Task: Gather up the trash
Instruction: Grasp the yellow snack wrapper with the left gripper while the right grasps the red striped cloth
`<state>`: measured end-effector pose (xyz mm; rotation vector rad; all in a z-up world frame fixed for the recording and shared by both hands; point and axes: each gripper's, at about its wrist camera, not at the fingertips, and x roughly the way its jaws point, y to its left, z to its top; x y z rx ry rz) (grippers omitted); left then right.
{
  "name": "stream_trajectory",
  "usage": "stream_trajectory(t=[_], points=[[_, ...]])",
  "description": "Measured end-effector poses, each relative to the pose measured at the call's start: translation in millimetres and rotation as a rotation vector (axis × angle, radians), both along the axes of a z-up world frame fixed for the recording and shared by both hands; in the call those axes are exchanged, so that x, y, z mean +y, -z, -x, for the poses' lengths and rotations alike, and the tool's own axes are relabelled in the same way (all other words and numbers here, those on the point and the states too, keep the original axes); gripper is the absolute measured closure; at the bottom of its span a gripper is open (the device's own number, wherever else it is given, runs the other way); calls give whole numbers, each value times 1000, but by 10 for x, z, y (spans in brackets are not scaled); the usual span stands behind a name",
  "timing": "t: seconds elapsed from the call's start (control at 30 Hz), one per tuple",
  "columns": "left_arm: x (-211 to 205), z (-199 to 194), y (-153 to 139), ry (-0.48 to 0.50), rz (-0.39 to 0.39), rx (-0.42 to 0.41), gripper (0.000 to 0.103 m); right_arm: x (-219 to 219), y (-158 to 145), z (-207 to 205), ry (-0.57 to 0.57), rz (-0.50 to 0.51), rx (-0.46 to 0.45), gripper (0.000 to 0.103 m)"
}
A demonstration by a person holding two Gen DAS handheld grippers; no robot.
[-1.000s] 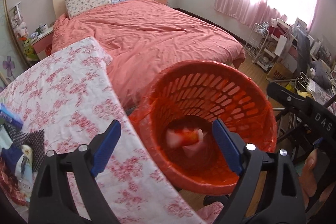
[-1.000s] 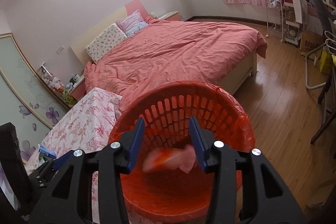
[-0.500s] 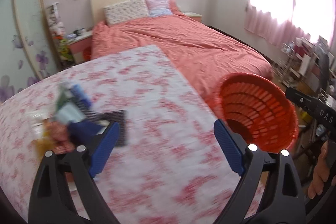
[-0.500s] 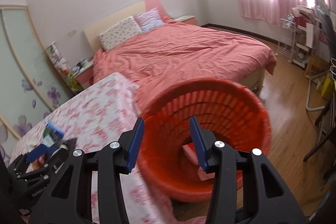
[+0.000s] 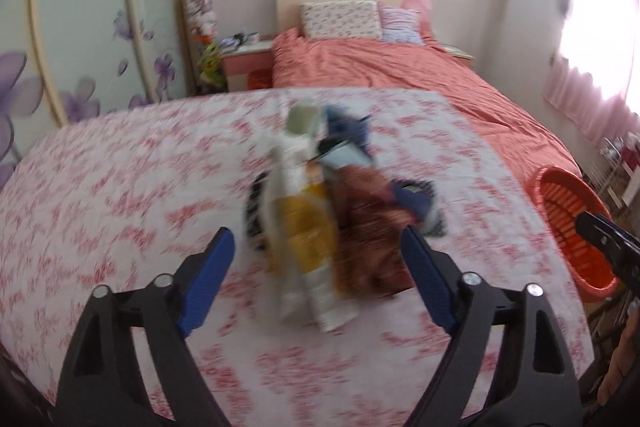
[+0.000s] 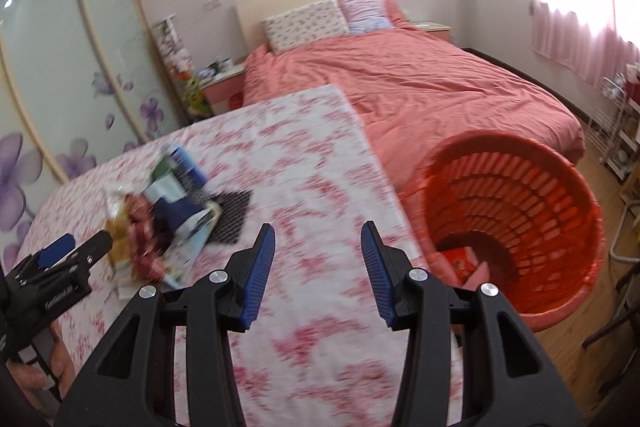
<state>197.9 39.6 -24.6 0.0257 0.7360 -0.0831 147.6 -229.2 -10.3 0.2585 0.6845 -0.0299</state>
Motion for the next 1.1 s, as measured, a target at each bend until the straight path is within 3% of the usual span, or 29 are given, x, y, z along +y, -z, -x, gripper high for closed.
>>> stream_trajectory(t=[0.17, 0.3, 0.43, 0.5, 0.9, 1.1], points=[[189, -112, 270, -29, 9, 68, 38, 321, 76, -43, -48, 8, 14, 57], [200, -211, 423, -22, 46, 112, 41, 534, 106, -59, -97, 17, 16, 57], [216, -297, 494, -7, 99, 138, 73, 685, 120, -81, -128, 26, 21, 57], [246, -281, 473, -7, 113, 128, 78, 737, 122, -98, -141, 22, 22, 57], [981, -134, 398, -95, 61, 99, 82, 1271, 95, -263, -283, 4, -2, 57], [1283, -241, 555, -151, 99, 161, 72, 1455, 137, -488, -296, 23, 21, 59]])
